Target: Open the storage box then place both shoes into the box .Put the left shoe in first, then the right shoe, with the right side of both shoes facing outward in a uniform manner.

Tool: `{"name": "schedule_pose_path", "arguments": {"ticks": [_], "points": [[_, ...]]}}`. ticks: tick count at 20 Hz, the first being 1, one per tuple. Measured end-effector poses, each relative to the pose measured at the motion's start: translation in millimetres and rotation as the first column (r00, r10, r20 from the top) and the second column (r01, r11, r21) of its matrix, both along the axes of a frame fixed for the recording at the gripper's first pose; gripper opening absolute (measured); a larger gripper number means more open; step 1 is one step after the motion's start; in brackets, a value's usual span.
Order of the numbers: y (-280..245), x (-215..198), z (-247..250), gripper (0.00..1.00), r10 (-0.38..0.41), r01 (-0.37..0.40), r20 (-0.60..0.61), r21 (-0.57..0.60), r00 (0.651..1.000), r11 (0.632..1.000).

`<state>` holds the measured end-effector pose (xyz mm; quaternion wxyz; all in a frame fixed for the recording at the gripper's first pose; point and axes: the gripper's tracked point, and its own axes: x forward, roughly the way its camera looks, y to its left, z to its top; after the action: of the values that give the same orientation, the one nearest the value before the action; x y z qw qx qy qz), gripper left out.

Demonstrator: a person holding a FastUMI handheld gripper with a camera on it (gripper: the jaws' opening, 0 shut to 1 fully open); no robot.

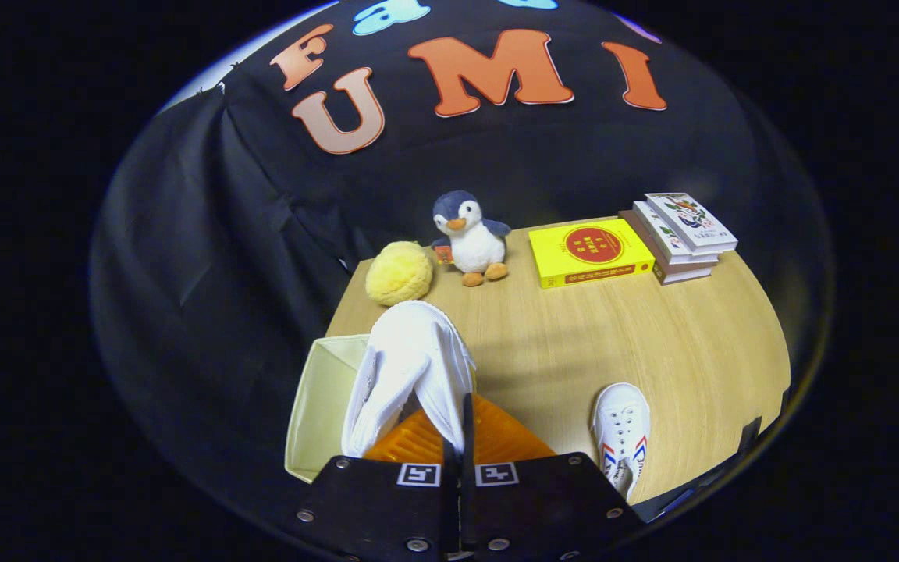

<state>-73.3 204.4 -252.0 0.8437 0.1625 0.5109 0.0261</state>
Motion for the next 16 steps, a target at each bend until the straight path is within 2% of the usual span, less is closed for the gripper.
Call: {"name": "schedule_pose_path", "arguments": {"ticks": [7, 16], "points": [[84, 8, -17, 0.02, 0.081, -0.074, -0.080, 0.080, 0.993, 0.994], [138, 1, -93, 0.03, 0.091, -0.088, -0.264, 0.024, 0.960, 0.996]]}}
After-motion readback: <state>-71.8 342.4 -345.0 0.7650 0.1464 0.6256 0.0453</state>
